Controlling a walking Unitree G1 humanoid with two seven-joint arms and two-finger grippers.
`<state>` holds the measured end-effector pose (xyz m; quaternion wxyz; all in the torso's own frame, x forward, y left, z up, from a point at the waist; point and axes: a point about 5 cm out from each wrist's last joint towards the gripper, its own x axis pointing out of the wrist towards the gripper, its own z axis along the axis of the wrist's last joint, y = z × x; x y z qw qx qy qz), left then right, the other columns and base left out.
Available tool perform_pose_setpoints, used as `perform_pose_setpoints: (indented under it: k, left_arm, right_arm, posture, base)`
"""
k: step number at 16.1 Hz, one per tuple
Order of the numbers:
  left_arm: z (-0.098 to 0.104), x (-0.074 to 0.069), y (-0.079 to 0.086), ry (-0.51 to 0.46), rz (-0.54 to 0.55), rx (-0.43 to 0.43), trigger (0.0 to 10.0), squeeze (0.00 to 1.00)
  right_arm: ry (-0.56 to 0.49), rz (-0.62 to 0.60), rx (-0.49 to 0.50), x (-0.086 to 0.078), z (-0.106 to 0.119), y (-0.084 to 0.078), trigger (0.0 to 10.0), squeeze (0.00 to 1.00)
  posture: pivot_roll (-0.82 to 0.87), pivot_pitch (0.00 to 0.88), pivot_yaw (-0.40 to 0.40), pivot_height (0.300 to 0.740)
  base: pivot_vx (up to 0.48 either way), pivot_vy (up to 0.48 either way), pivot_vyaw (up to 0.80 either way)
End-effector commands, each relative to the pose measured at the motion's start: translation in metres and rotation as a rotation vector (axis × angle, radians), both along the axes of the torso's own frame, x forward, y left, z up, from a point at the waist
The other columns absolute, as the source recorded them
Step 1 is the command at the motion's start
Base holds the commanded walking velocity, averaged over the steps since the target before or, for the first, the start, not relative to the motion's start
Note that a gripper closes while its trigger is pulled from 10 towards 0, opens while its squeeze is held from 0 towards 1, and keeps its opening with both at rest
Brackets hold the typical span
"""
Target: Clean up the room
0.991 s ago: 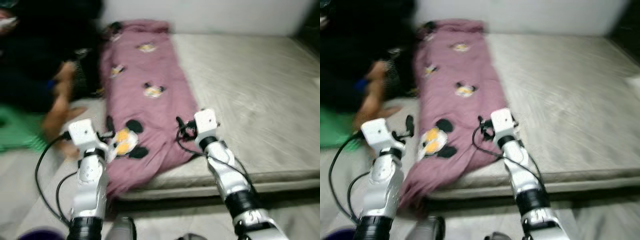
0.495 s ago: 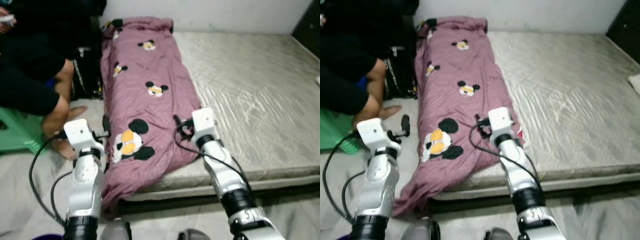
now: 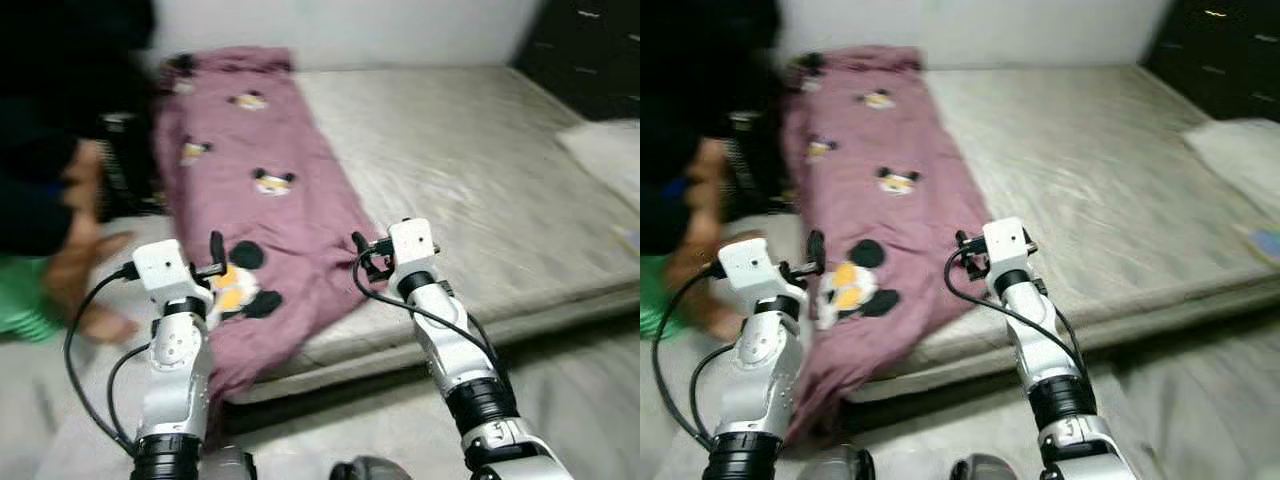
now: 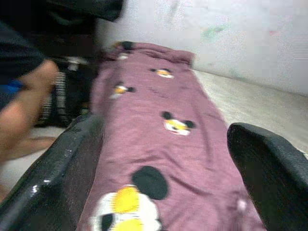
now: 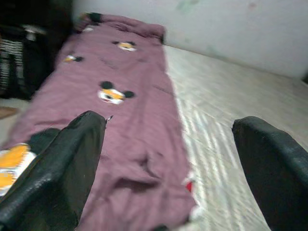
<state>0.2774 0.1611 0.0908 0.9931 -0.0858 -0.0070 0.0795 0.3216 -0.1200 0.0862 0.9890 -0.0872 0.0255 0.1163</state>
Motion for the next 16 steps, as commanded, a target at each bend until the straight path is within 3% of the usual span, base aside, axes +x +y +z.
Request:
perform_pose_setpoints:
  k: [1,5,16]
  left_arm:
    - [0.0053,0.0004,-0.0037,-0.030,-0.021,-0.007,10.0,0.00]
    - [0.0056,0.0004,-0.0039,-0.033,-0.023,-0.008,10.0,0.00]
    - [0.0047,0.0007,-0.0049,-0.027,-0.033,-0.009,10.0,0.00]
  right_arm:
    - [0.007,-0.008,0.001,0.0015,0.0004,-0.0010,10.0,0.00]
    - [0.006,-0.007,-0.001,0.0016,0.0006,-0.0009,10.0,0.00]
    - [0.005,-0.008,-0.003,0.0014,0.0007,-0.0009,10.0,0.00]
  posture:
    - [-0.03,0.016,-0.063,0.740]
    - [-0.03,0.017,-0.062,0.740]
    - [-0.03,0.021,-0.062,0.740]
  base:
    - [0.000,0.000,0.00]
    - [0.000,0.000,0.00]
    - [0.226,0.000,0.00]
